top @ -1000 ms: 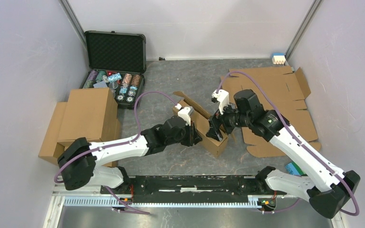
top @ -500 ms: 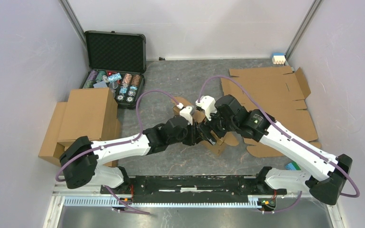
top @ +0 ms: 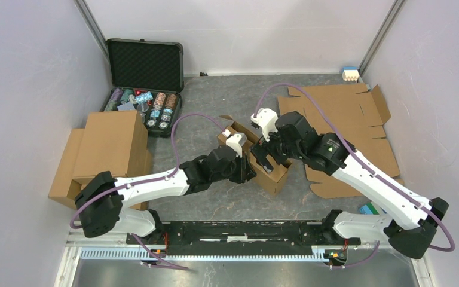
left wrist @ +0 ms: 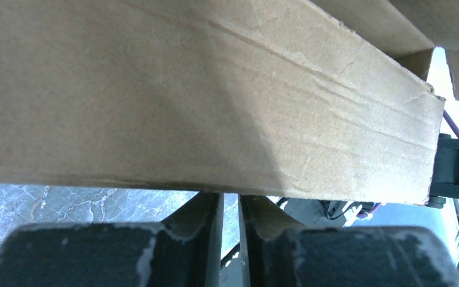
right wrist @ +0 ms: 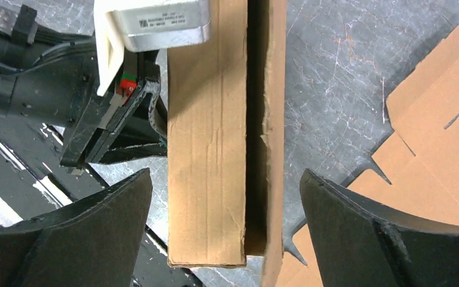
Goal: Fold the paper box
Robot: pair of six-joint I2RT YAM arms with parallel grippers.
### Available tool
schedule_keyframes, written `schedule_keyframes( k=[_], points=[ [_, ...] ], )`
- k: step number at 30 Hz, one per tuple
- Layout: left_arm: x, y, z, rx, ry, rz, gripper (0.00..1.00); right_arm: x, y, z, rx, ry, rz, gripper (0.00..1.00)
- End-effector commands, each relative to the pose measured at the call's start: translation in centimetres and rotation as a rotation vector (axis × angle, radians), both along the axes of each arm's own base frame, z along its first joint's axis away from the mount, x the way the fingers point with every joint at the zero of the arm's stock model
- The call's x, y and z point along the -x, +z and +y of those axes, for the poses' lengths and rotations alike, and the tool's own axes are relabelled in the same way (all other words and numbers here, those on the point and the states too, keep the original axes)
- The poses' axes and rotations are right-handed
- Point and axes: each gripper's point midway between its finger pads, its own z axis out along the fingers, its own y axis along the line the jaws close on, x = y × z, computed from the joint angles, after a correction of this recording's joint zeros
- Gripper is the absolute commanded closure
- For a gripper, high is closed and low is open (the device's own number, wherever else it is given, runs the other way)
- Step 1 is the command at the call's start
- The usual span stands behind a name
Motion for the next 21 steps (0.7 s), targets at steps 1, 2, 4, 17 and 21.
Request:
schedule_keyframes(
  k=[1,2,4,17,21],
  points=[
    [-0.8,2.1,-0.8,0.058,0.022,-0.040,0.79,-1.1,0.0,0.2,-0.001,0.017,0.018,0.02],
    [-0.8,2.1,-0.8,0.057,0.023,-0.040,0.79,-1.0,-0.8,0.5,0.004,0.034,0.052,0.02],
    [-0.8,2.1,-0.8,0.058,0.022,-0.041,0.79,-0.8,-2.2,0.6,0.019,0.044,0.085,0.02],
    [-0.8,1.9,-0.9,0.061,0.019,-0.040,0.79,-1.4,-2.3,-0.2,-0.008,0.000,0.090,0.06],
    [-0.7,2.0,-0.6,0.062,0.024,-0.047,0.79,-2.1,-1.6,-0.5,-0.011,-0.034,0.051,0.19]
  ],
)
